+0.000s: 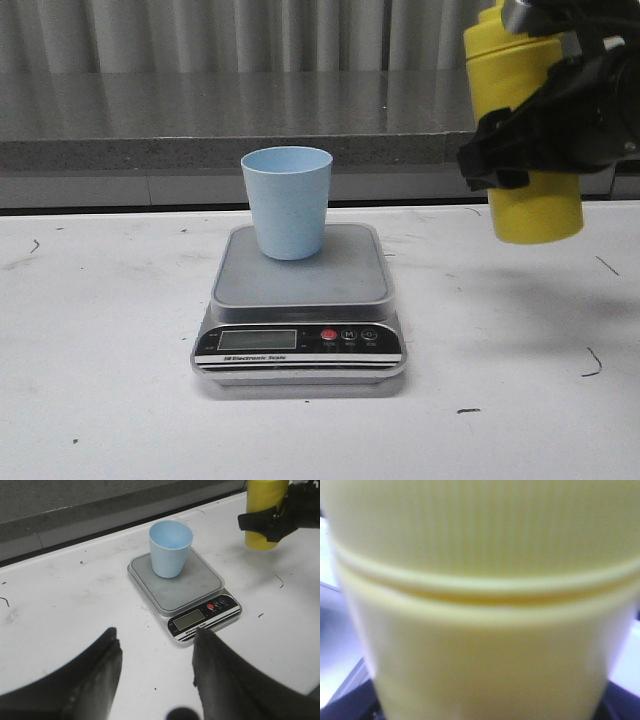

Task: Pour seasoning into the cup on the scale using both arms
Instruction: 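Lift the yellow bottle and tilt its nozzle toward the cup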

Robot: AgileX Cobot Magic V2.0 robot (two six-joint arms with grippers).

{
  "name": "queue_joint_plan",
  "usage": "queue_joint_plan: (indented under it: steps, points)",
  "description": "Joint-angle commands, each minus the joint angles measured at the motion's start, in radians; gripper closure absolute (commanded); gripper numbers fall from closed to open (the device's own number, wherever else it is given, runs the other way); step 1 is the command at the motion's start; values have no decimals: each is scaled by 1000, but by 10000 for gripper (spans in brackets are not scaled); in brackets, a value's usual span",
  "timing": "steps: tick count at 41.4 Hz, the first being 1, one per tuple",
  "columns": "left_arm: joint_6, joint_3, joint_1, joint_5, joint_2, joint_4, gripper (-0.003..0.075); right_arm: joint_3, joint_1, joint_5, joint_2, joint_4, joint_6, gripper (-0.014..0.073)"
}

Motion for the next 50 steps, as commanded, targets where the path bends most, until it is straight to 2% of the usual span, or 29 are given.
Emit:
queue_joint_plan:
  steps: [1, 7, 23, 31, 41, 50]
  points:
    - [-7, -27, -2, -72, 2, -6, 386, -141, -3, 165, -82, -40, -53, 272]
    - [-7, -27, -2, -72, 2, -6, 386, -300, 6, 424, -85, -156, -53, 272]
    - [-7, -27, -2, -72, 4, -6, 386, -557, 161, 798, -13, -582, -53, 272]
    - [-7, -27, -2, -72, 4, -6, 386, -579, 237, 918, 53, -842, -53, 272]
    - [-7, -27, -2, -72, 4, -6, 386, -579, 276, 1017, 129, -1026, -53, 272]
    - [-7, -27, -2, -72, 4, -6, 386, -579, 302, 1085, 155, -1250, -52, 272]
